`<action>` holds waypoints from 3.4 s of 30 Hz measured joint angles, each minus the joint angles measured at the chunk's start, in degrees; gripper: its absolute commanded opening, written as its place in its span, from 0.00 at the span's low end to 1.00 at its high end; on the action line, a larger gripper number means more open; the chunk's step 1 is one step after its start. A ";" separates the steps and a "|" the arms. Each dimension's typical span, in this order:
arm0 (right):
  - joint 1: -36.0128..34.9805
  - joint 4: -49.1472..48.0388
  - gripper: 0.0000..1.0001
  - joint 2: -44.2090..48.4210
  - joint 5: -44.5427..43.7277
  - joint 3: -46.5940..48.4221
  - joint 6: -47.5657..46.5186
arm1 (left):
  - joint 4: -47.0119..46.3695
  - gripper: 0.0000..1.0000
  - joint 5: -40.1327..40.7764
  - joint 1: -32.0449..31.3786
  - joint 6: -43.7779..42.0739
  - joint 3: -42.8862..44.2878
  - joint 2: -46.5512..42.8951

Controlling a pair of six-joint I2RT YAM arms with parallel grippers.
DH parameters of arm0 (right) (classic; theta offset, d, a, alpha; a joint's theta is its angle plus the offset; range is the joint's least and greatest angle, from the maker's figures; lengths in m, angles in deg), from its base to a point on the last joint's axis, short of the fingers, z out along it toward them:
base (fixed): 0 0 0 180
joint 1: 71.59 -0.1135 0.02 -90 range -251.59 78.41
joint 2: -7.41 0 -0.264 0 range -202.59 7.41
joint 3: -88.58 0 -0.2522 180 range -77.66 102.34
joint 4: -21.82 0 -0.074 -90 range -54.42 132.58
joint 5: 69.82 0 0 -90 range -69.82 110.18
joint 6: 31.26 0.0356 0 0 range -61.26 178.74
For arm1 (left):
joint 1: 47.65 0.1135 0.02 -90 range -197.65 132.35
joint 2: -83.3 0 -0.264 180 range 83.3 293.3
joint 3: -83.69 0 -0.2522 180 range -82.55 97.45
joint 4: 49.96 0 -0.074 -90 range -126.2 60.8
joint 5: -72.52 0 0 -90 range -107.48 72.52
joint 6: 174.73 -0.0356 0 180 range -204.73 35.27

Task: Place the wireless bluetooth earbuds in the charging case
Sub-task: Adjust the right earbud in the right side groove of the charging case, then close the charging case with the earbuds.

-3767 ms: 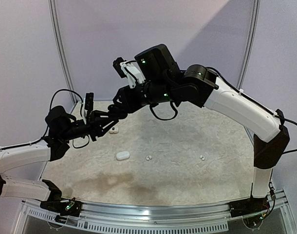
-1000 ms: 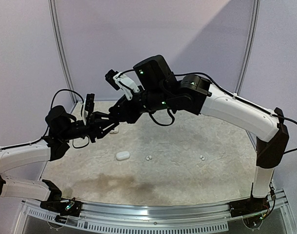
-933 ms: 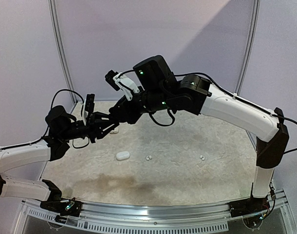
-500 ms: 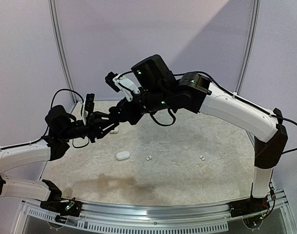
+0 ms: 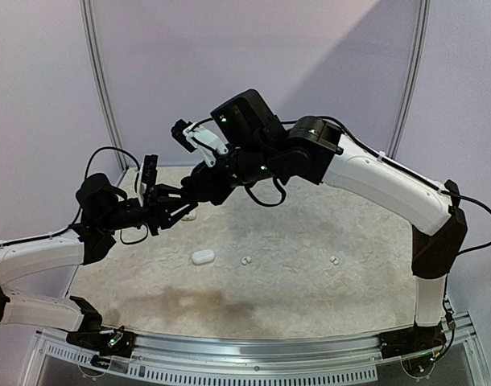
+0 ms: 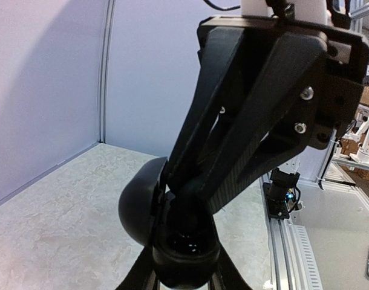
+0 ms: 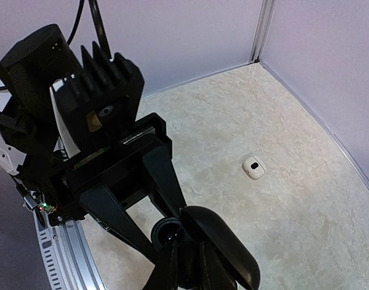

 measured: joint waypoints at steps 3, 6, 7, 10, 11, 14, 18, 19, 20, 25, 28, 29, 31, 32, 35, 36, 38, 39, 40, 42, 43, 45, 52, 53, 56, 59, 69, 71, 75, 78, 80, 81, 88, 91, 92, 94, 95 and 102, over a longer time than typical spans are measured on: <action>0.00 -0.02 0.00 0.00 0.02 0.00 0.00 | 0.11 0.00 -0.02 0.00 0.04 0.00 0.00; 0.00 -0.39 0.00 0.02 0.04 -0.04 -0.02 | 0.11 0.00 0.00 0.00 0.39 0.00 0.00; 0.00 -0.81 0.00 0.17 0.04 -0.33 -0.04 | 0.09 0.00 0.02 0.00 0.52 0.00 0.00; 0.00 -2.84 0.00 1.68 0.11 -3.08 -0.04 | 0.07 0.00 -0.02 0.00 0.96 0.00 0.00; 0.00 -3.61 0.00 2.40 0.28 -4.31 -0.02 | 0.02 0.00 -0.02 0.00 1.09 0.00 0.00; 0.02 -4.72 0.00 4.11 0.52 -6.51 0.00 | -0.48 0.00 -0.20 0.00 1.27 0.00 -0.02; 0.11 -5.60 0.00 4.70 0.81 -6.84 0.11 | -0.79 0.00 -0.24 0.00 1.29 0.00 -0.02; 0.11 -5.86 0.00 4.70 0.81 -6.86 0.15 | -0.79 0.00 -0.24 0.00 1.29 0.00 -0.02; 0.13 -6.05 0.00 4.70 0.81 -6.91 0.17 | -0.79 0.00 -0.24 0.00 1.29 0.00 -0.02; 0.13 -9.09 0.00 5.20 1.86 -8.72 -0.02 | -0.83 0.00 -0.24 0.00 1.36 0.00 -0.02; 0.11 -12.13 0.00 6.25 4.33 -11.52 -0.72 | -1.07 0.00 -0.52 0.00 1.62 0.00 -0.02; 0.11 -13.16 0.00 6.67 5.33 -12.63 -1.20 | -1.36 0.00 -0.72 0.00 1.79 0.00 -0.02; 0.11 -15.61 0.00 7.67 7.41 -14.95 -2.82 | -2.19 0.00 -1.40 0.00 2.23 0.00 -0.02; 0.13 -16.61 0.00 8.24 8.17 -16.00 -3.72 | -2.49 0.00 -1.86 0.00 2.45 0.00 -0.02; 0.28 -18.88 0.00 9.68 10.40 -18.43 -6.58 | -3.76 0.00 -3.63 0.00 2.86 0.00 -0.02; 0.35 -19.28 0.00 9.94 10.97 -18.75 -7.58 | -4.22 0.00 -4.28 0.00 2.86 0.00 -0.02; 0.39 -19.96 0.00 10.23 12.17 -19.06 -9.22 | -4.74 0.00 -5.33 0.00 2.84 0.02 0.04; 0.39 -20.15 0.00 10.27 12.68 -19.10 -10.12 | -4.85 0.00 -5.88 0.00 2.78 0.11 0.20; 0.42 -20.26 0.00 10.32 13.09 -19.10 -10.67 | -4.87 0.00 -6.40 0.00 2.60 0.24 0.33; 0.52 -20.76 0.00 10.34 14.19 -19.10 -12.11 | -4.87 0.00 -7.39 0.00 2.32 0.63 0.68; 0.61 -20.94 0.00 10.36 14.69 -19.12 -12.85 | -4.90 0.00 -7.98 0.00 2.14 0.92 0.85; 0.81 -20.94 0.00 10.38 15.52 -19.12 -14.03 | -4.90 0.00 -8.68 0.00 1.73 1.33 1.09; 1.14 -19.98 0.00 10.43 16.55 -19.12 -17.46 | -4.90 0.00 -10.08 0.00 1.27 1.73 1.40; 1.14 -19.78 0.00 10.45 16.55 -19.12 -17.86 | -4.87 0.00 -10.23 0.00 1.20 1.73 1.42; 1.16 -19.54 0.00 10.51 16.52 -19.19 -18.80 | -4.79 0.00 -10.71 0.00 0.79 1.73 1.42; 1.25 -19.21 0.00 10.54 16.50 -19.21 -19.52 | -4.79 0.00 -10.93 0.00 0.26 1.73 1.42; 1.46 -17.66 0.09 10.54 16.24 -19.21 -21.59 | -4.85 0.00 -10.86 0.00 0.00 1.73 1.49; 1.46 -17.49 0.14 10.54 16.13 -19.21 -21.81 | -4.96 0.00 -10.84 0.00 0.00 1.73 1.57; 1.49 -16.79 0.20 10.54 15.32 -19.32 -22.16 | -5.38 0.00 -10.67 0.00 0.02 1.73 1.77; 1.49 -16.55 0.21 10.54 15.10 -19.32 -22.10 | -5.38 0.00 -10.47 0.00 0.04 1.73 1.79; 1.49 -16.52 0.21 10.54 14.86 -19.32 -22.12 | -5.40 0.00 -10.36 0.00 0.04 1.73 1.79; 1.49 -16.50 0.22 10.54 14.80 -19.32 -22.12 | -5.38 0.00 -10.25 0.00 0.04 1.73 1.79; 1.49 -16.15 0.29 10.54 14.43 -19.08 -22.05 | -5.35 0.00 -9.49 0.00 0.04 1.73 1.79; 1.49 -15.76 0.31 10.51 15.04 -18.27 -21.84 | -5.16 0.00 -9.18 0.02 0.07 1.73 1.79; 1.51 -15.78 0.31 10.51 15.47 -17.92 -21.70 | -5.07 0.00 -9.11 0.04 0.07 1.73 1.79; 1.51 -16.24 0.33 10.54 16.65 -17.22 -21.18 | -4.57 0.00 -8.50 0.04 0.07 1.73 1.79; 1.51 -16.79 0.33 10.60 17.25 -17.14 -20.72 | -4.20 0.00 -8.04 0.07 0.07 1.73 1.79; 2.01 -21.75 0.37 12.48 18.78 -17.16 -14.97 | -0.33 0.00 -3.23 0.11 -3.19 1.73 1.77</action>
